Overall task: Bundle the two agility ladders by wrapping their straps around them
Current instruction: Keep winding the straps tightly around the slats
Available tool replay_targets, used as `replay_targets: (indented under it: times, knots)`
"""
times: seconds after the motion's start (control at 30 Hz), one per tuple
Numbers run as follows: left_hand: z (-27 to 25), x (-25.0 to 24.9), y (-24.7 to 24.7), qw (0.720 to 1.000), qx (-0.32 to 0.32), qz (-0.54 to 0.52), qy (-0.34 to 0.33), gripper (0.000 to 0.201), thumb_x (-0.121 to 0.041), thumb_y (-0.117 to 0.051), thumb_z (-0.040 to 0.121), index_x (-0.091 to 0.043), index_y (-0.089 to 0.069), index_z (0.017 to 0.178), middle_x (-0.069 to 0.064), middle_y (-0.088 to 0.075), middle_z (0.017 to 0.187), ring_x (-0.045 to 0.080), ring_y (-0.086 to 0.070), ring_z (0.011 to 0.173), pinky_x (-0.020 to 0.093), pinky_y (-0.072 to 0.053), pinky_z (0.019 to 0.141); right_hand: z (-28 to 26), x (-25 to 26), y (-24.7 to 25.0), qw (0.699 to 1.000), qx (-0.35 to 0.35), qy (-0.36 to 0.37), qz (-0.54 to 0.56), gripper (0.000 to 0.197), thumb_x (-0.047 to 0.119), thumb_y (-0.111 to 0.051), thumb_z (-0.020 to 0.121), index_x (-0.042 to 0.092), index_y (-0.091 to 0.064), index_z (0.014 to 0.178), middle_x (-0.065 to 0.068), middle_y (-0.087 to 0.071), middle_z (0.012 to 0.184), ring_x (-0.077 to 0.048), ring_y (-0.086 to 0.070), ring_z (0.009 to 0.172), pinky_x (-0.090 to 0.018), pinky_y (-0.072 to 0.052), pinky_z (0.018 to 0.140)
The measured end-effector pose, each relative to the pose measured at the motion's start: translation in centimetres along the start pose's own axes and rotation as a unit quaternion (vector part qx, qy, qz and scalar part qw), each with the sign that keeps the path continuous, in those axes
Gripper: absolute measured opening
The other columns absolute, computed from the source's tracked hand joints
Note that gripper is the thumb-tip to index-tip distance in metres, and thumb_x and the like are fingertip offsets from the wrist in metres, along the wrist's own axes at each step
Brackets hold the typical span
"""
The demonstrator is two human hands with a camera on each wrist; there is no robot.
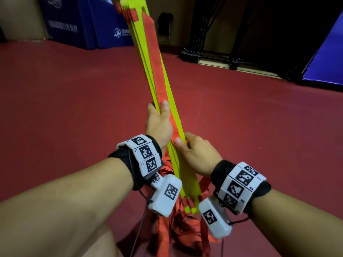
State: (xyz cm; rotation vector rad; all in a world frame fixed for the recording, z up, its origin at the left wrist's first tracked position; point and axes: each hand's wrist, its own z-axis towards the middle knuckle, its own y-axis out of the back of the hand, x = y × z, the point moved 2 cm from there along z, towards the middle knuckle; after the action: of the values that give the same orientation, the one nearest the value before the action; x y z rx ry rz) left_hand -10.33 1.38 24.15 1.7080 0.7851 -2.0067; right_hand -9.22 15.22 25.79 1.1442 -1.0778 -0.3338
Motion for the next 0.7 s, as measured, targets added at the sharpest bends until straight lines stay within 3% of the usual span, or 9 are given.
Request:
replay_targets:
  times: [0.07, 0.13, 0.2, 0.3, 0.47, 0.6, 0.7]
  knots:
    - [-1.0, -1.4, -0.1, 1.000, 0.004, -0.006, -0.001, 0.070, -0.086, -0.048, 0.070, -0.030, -0.052, 0.112, 0.017, -0.069, 0.115, 0.044, -0.067, 0.107, 0.065, -0.051, 0.094, 0.3, -0.1, 0.2, 1.000, -0.002, 0.004, 0.018, 0.031, 0.053, -0.036, 0.103, 0.028, -0.047, 0.091, -0.006, -0.059, 0.092, -0.038, -0.060, 0.099, -0.039, -0.043, 0.077]
    - [-1.7, -3.0, -0.2, 0.999, 0.018, -0.028, 0.005, 0.067, -0.074, -0.054, 0.085, -0.016, -0.057, 0.119, 0.021, -0.068, 0.117, 0.036, -0.067, 0.107, 0.057, -0.051, 0.099, 0.6, -0.2, 0.7, 1.000, -0.018, 0.001, 0.024, 0.035, 0.052, -0.037, 0.103, 0.026, -0.043, 0.080, -0.005, -0.056, 0.087, -0.035, -0.057, 0.091, -0.038, -0.040, 0.074]
    - [-2.1, -3.8, 0.0, 0.997, 0.033, -0.066, 0.012, 0.045, -0.043, -0.057, 0.100, -0.001, -0.059, 0.118, 0.025, -0.067, 0.109, 0.029, -0.064, 0.097, 0.047, -0.052, 0.093, 0.8, -0.2, 1.2, 0.999, -0.030, -0.002, 0.023, 0.040, 0.051, -0.039, 0.103, 0.025, -0.039, 0.073, -0.002, -0.052, 0.077, -0.030, -0.050, 0.082, -0.035, -0.034, 0.070]
    - [-2.4, -3.4, 0.0, 0.991, 0.087, -0.087, 0.054, 0.026, -0.011, -0.054, 0.104, 0.006, -0.056, 0.123, 0.018, -0.066, 0.103, 0.025, -0.063, 0.090, 0.040, -0.053, 0.084, 1.0, -0.4, 1.8, 0.999, -0.037, -0.007, 0.034, 0.043, 0.049, -0.041, 0.104, 0.021, -0.042, 0.072, 0.002, -0.046, 0.067, -0.027, -0.048, 0.076, -0.034, -0.033, 0.067]
    - [-3.1, -3.0, -0.4, 0.985, 0.161, -0.026, 0.057, 0.023, -0.011, -0.057, 0.102, -0.012, -0.054, 0.125, 0.006, -0.066, 0.105, 0.019, -0.064, 0.090, 0.034, -0.053, 0.075, 1.2, -0.6, 2.9, 0.996, -0.065, 0.000, 0.056, 0.043, 0.046, -0.043, 0.104, 0.018, -0.044, 0.072, 0.001, -0.045, 0.062, -0.025, -0.045, 0.064, -0.033, -0.032, 0.062]
    - [-2.7, -2.9, -0.2, 0.989, 0.147, -0.014, 0.027, 0.013, -0.005, -0.058, 0.101, -0.016, -0.061, 0.108, 0.002, -0.069, 0.093, 0.016, -0.066, 0.080, 0.031, -0.053, 0.073, 1.2, -0.6, 2.8, 0.995, -0.077, 0.013, 0.070, 0.044, 0.046, -0.045, 0.103, 0.018, -0.045, 0.069, 0.002, -0.045, 0.059, -0.021, -0.042, 0.058, -0.033, -0.031, 0.059]
    - [-2.5, -2.8, 0.0, 0.990, 0.138, -0.004, 0.024, 0.017, -0.003, -0.059, 0.100, -0.020, -0.063, 0.098, 0.002, -0.070, 0.086, 0.016, -0.066, 0.072, 0.033, -0.054, 0.070, 1.0, -0.7, 2.5, 0.992, -0.084, 0.014, 0.095, 0.047, 0.045, -0.046, 0.103, 0.020, -0.046, 0.063, 0.007, -0.043, 0.051, -0.012, -0.041, 0.049, -0.031, -0.029, 0.055]
